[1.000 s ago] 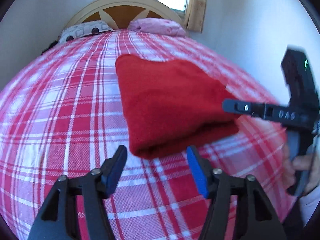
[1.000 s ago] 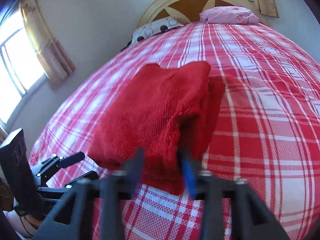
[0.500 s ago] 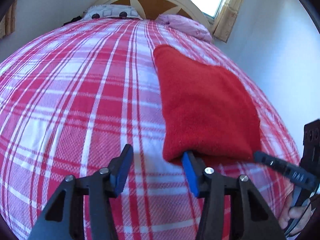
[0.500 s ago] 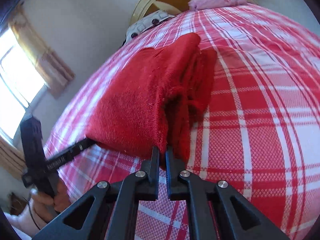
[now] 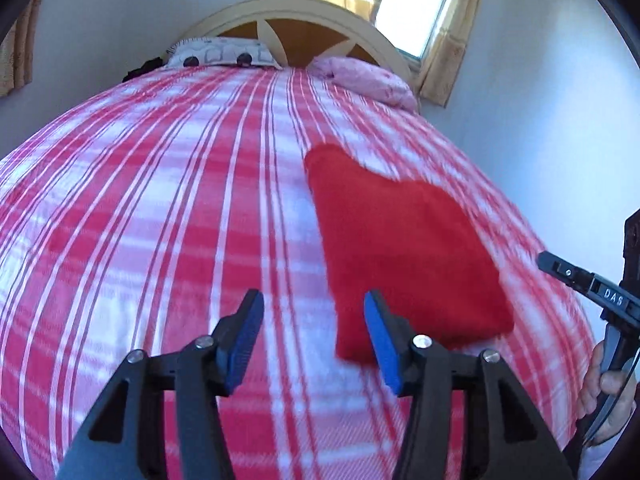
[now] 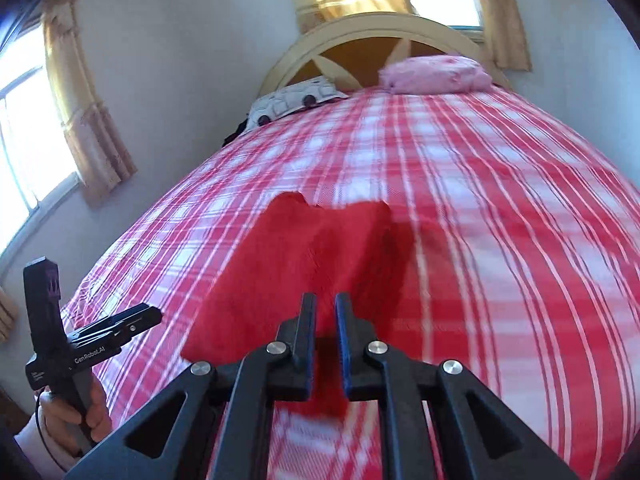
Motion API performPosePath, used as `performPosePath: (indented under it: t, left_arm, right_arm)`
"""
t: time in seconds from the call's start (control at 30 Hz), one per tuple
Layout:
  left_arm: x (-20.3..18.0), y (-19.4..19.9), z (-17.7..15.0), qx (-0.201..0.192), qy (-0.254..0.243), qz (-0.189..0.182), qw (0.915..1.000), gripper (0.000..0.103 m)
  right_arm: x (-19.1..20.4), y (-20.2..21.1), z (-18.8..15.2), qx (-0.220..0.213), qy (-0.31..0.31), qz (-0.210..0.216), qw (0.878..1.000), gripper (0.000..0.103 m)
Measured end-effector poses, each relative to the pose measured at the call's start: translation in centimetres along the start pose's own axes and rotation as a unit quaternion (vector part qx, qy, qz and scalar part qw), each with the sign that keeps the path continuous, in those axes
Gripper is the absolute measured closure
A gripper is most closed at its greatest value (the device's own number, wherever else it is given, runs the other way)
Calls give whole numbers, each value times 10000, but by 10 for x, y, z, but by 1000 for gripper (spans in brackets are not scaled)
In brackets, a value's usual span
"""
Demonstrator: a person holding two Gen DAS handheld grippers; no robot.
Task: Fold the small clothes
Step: 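Release the folded sweater with both grippers and pull them back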
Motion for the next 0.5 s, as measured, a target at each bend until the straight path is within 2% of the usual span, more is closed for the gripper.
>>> performPosePath:
  t: [0.13, 0.27, 0.33, 0.43, 0.5]
  left_arm:
    - [-9, -24, 26, -74, 69, 207, 9997, 48]
    - [-15, -43, 43, -12, 179, 141, 9997, 48]
    - [-25, -56, 48, 57, 13, 233, 9997, 48]
    - [-39, -77, 46, 256, -263, 493, 9981, 48]
    - [-45, -89, 41, 417, -340, 585, 9968, 48]
  right_arm:
    - [15, -46, 28, 171, 440, -398, 9981, 93]
    - [14, -88, 50, 233, 809, -899, 9924, 93]
    - [4, -116, 49, 587, 740, -661, 9933, 93]
    - [-15, -142, 36, 957, 802, -1051, 9866, 93]
    - [-28, -142, 24, 788, 715, -1084, 9884, 93]
Point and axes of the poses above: each gripper's, at about its wrist camera, not at the fingertips, and y roughly against the way its jaws point, x to its left, z to its top, the point moved 1 cm from there along -y, roughly the way its jaws point, and after that the axes turned 2 degrees about z, right-handed, at the moved point
